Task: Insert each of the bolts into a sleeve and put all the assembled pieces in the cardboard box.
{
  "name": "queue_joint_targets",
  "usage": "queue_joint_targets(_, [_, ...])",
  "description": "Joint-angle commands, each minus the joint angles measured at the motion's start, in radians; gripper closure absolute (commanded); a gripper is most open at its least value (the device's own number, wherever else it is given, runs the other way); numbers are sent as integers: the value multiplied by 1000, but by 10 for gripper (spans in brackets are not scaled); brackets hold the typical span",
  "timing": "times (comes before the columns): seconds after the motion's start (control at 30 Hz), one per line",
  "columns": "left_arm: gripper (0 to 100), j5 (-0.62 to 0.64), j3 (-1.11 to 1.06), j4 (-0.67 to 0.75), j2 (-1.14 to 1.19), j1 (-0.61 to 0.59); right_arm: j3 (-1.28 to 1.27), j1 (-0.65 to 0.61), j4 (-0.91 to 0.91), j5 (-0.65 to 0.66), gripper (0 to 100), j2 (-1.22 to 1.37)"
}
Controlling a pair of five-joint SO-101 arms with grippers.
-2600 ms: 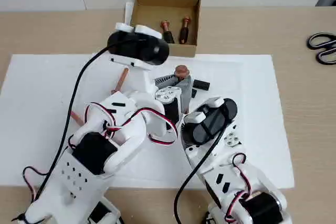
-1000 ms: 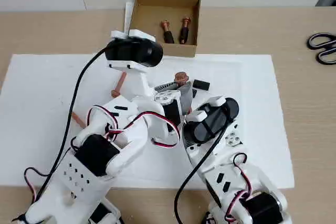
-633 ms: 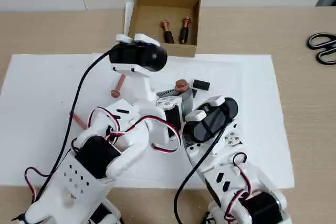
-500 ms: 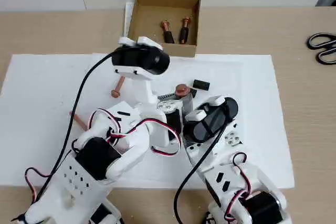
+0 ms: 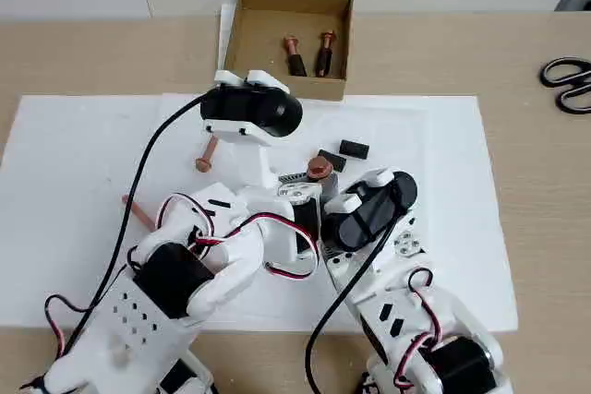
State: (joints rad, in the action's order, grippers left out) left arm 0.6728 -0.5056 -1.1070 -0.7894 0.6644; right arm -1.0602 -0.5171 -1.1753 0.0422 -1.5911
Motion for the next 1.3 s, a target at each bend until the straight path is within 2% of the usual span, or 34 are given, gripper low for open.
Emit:
queue_joint_targets(0.0, [994, -2, 2, 0, -11, 0, 11, 10, 25, -8, 995, -10])
queue_joint_targets(0.13, [994, -46, -4, 14, -8, 0, 11, 10, 25, -8, 995, -10])
queue_joint_targets(0.4, [994, -48, -61, 57, -11, 0, 11, 10, 25, -8, 995, -10])
queue_joint_targets(0.9, [994, -48, -94, 35, -9, 0, 11, 10, 25, -8, 995, -10])
queue_joint_targets(1.03, [994, -100, -102, 37, -9, 0, 11, 10, 25, -9, 995, -10])
queue_joint_targets(1.27, [994, -103, -105, 34, -8, 0, 11, 10, 25, -9, 995, -10])
